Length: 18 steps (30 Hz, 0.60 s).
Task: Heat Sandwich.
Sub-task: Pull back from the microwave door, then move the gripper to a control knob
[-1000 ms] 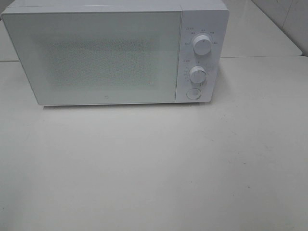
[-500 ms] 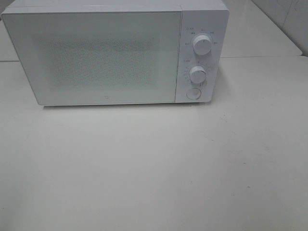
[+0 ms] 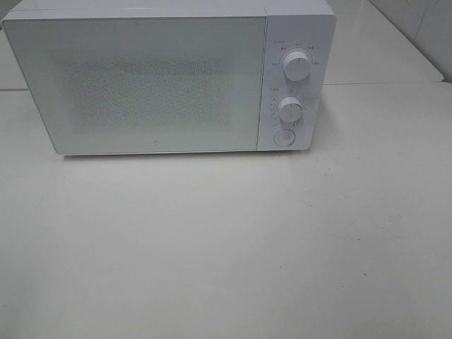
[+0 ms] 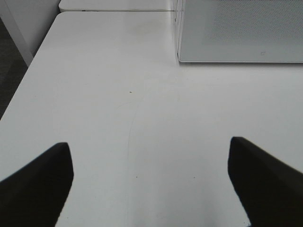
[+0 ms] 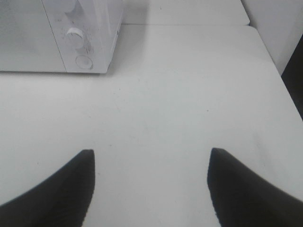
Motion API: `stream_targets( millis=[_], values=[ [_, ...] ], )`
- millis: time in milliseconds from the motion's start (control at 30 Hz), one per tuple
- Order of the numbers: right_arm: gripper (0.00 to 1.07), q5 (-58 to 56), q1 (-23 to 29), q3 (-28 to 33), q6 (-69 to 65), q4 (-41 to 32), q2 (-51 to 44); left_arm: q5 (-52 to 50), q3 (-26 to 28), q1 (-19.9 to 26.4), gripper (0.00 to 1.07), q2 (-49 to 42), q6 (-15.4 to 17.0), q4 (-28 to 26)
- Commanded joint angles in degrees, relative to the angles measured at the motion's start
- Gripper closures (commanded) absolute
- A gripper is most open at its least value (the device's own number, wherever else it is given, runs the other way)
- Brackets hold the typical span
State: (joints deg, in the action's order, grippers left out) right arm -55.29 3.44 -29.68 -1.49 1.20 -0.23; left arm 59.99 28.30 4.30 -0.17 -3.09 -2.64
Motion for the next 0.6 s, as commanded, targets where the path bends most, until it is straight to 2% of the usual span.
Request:
stream_targets(
  millis=[33, 200, 300, 600],
  values=[
    [0.4, 5.5, 0.06, -0.34, 0.11, -0.23, 1.09, -0.52, -0.11, 0.06, 0.25, -1.15, 0.0, -0.46],
    [0.3, 14.73, 0.06, 0.92, 0.29, -0.29, 5.9, -0.52, -0.11, 0.06, 0.25, -1.15, 0.0, -0.46],
    [0.19, 22.8, 0.06, 2.06, 2.06, -0.74, 11.34, -0.52, -0.11, 0.06, 0.25, -1.15, 0.0, -0.46],
    [0.17, 35.18, 0.11, 3.72, 8.59, -5.33, 18.39, -0.52, -0.11, 0.06, 0.25, -1.15, 0.0, -0.46]
  ],
)
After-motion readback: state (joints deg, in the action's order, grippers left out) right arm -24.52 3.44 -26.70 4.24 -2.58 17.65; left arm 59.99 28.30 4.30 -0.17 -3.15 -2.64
